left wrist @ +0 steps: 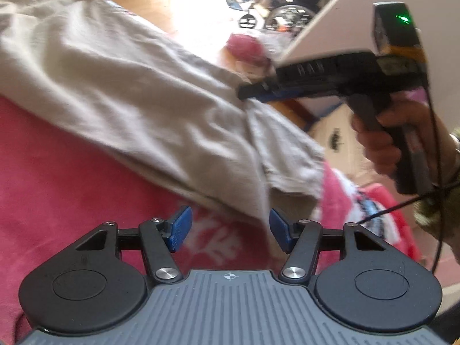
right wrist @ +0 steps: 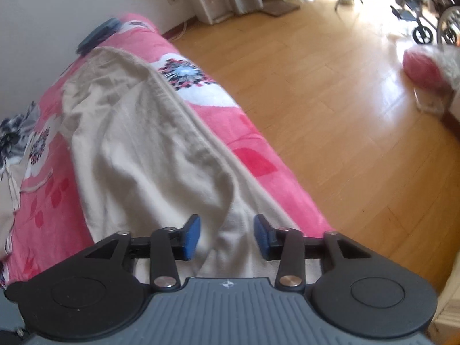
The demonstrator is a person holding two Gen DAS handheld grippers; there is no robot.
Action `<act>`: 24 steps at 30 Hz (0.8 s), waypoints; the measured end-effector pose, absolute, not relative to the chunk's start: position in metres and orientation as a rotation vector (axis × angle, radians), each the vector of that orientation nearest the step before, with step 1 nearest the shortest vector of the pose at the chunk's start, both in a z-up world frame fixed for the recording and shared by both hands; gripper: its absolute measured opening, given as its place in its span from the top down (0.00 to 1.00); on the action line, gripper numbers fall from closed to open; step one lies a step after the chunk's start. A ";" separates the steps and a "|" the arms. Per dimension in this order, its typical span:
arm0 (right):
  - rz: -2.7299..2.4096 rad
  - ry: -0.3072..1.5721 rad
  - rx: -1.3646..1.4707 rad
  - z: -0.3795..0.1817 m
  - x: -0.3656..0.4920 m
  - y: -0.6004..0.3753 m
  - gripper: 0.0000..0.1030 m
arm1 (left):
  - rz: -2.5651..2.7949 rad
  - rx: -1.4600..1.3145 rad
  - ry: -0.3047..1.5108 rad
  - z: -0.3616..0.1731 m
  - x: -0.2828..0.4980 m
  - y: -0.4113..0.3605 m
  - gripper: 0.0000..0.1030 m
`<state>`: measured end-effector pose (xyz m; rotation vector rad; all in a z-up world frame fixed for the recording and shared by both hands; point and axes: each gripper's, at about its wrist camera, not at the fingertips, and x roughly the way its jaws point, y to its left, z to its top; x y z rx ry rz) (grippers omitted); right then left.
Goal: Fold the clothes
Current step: 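Press both open grippers along the lengthwise-folded trousers to smooth them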
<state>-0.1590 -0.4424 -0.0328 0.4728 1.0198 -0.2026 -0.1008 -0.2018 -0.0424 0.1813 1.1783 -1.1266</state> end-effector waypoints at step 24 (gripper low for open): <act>-0.177 0.706 1.101 -0.081 -0.298 -0.522 0.56 | -0.992 0.418 1.099 -0.045 -0.090 -0.236 0.42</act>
